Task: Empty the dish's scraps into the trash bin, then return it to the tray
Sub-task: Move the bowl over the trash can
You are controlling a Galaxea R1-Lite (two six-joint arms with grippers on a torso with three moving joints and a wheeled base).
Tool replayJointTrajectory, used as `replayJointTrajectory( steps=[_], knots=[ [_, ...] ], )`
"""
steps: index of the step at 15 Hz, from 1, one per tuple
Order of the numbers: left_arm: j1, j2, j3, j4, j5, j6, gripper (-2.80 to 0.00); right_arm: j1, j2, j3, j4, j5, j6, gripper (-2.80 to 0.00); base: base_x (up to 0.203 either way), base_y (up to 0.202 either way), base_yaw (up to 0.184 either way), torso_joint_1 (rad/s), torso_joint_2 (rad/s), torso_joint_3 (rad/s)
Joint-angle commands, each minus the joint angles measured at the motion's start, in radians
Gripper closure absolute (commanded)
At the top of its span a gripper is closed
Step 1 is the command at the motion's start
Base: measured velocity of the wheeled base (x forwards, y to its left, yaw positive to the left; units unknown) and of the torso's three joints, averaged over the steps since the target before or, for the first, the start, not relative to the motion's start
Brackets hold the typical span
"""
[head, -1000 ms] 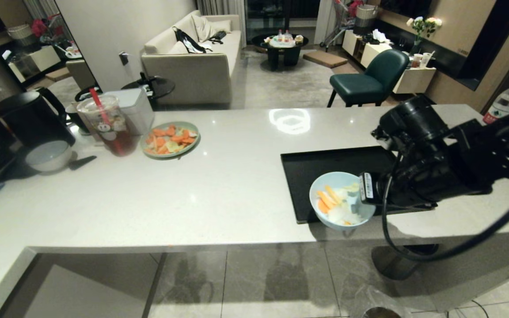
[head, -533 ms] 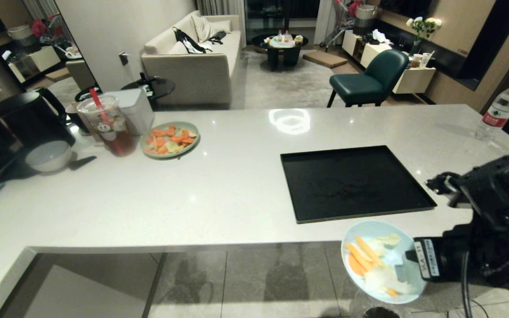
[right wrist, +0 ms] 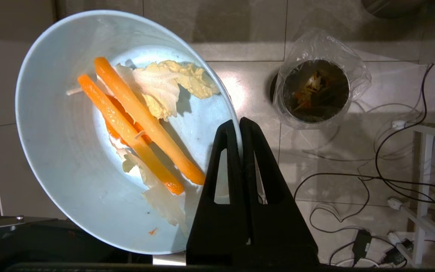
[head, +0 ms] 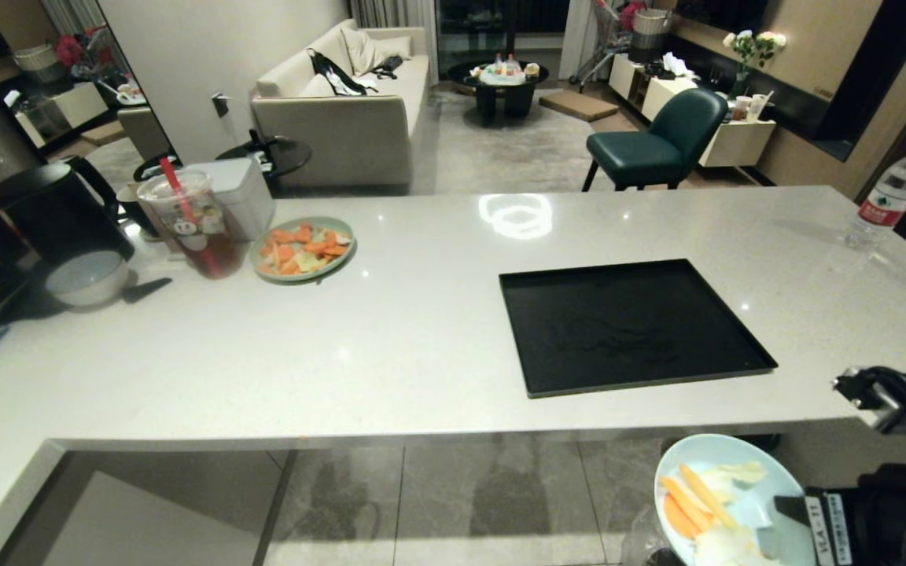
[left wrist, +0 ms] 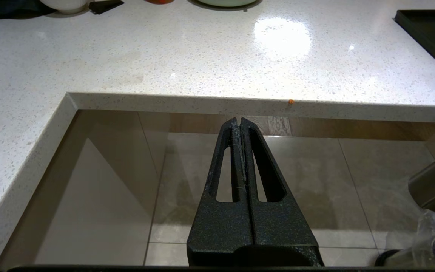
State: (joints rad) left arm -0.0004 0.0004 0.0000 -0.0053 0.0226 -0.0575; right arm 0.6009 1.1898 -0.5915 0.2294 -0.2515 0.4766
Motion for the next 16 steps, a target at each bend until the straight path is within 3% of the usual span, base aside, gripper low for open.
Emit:
replayJointTrajectory(
  steps=[1,16],
  knots=[
    [0.0,0.0,0.0,-0.001,0.0,-0.001,0.0,0.0,-0.056,0.028,0.004,-0.001,0.003,0.0,0.0,0.0,0.0,0.0,0.0,0.0],
    [0.0,0.0,0.0,-0.001,0.0,-0.001,0.0,0.0,-0.078,0.064,-0.005,-0.037,0.008,0.0,0.0,0.0,0.0,0.0,0.0,0.0]
  ],
)
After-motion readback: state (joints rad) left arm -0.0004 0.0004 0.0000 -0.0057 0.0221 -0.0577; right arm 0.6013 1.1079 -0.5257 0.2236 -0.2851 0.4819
